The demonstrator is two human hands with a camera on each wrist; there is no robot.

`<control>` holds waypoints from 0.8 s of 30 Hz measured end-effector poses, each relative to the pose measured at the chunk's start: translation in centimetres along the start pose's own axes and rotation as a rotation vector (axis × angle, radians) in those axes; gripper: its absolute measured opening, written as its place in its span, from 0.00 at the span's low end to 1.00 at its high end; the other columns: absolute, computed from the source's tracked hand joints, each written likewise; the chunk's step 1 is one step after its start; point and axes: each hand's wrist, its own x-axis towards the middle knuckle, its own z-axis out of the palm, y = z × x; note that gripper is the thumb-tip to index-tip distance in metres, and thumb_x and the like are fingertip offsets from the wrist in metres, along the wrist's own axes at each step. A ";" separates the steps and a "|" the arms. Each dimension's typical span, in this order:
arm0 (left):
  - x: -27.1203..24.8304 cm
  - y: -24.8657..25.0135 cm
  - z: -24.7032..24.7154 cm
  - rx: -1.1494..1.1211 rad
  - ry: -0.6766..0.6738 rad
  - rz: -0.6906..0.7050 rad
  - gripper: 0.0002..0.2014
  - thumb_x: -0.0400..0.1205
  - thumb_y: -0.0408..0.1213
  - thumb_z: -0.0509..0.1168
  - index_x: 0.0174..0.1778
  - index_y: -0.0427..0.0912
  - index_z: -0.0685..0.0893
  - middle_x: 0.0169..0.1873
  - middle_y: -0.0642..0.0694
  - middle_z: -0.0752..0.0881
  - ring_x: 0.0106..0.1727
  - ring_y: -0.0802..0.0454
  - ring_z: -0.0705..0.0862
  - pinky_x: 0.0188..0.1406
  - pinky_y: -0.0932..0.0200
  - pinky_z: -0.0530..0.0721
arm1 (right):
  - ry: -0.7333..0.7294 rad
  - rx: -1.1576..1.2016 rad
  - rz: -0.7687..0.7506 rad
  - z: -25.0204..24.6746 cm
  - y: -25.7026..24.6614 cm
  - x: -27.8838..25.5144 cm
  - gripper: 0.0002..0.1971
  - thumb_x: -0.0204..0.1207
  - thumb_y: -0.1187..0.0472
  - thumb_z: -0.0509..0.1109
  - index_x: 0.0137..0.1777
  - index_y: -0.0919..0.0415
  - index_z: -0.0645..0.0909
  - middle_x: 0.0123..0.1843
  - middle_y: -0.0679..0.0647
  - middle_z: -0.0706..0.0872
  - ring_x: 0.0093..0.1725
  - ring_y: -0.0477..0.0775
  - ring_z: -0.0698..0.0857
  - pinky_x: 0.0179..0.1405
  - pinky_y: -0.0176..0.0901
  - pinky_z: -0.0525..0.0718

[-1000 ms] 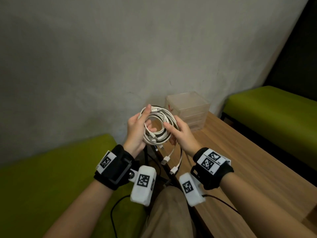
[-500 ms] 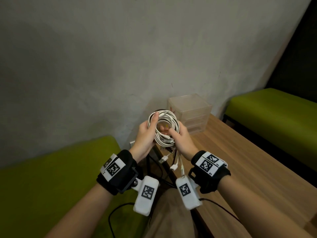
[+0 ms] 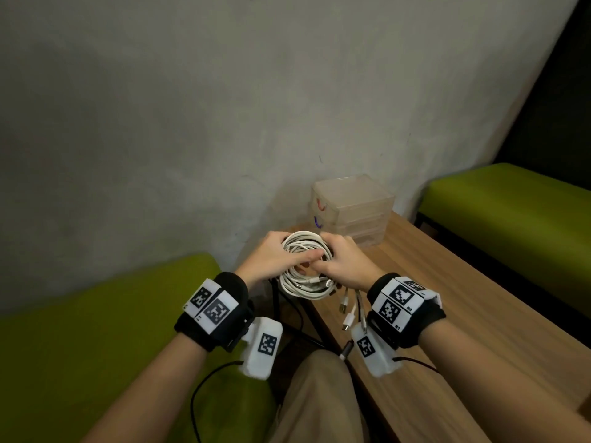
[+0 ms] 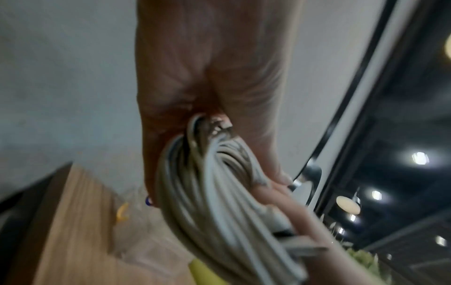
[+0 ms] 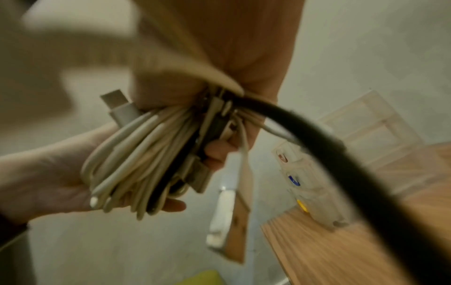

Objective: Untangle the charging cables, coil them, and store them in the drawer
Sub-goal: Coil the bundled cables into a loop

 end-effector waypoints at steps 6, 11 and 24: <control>-0.6 -0.4 1.1 -0.130 0.184 0.132 0.12 0.64 0.52 0.74 0.41 0.54 0.88 0.35 0.51 0.90 0.36 0.54 0.88 0.40 0.50 0.87 | 0.041 0.124 0.004 -0.7 0.1 0.0 0.10 0.64 0.63 0.71 0.46 0.59 0.85 0.38 0.53 0.89 0.37 0.47 0.85 0.38 0.45 0.82; -0.5 -0.3 1.8 -0.166 0.403 0.150 0.02 0.73 0.42 0.73 0.38 0.53 0.86 0.24 0.59 0.86 0.27 0.65 0.82 0.36 0.55 0.82 | 0.246 0.351 -0.001 0.5 0.5 -0.4 0.11 0.73 0.55 0.70 0.50 0.61 0.83 0.43 0.56 0.88 0.43 0.50 0.86 0.46 0.46 0.81; 0.0 -0.9 3.5 -0.244 0.691 0.024 0.15 0.75 0.51 0.69 0.46 0.43 0.86 0.34 0.46 0.86 0.42 0.43 0.85 0.45 0.51 0.80 | 0.308 0.694 0.045 1.5 0.6 -0.3 0.32 0.62 0.36 0.68 0.65 0.51 0.78 0.62 0.47 0.84 0.63 0.43 0.81 0.63 0.39 0.77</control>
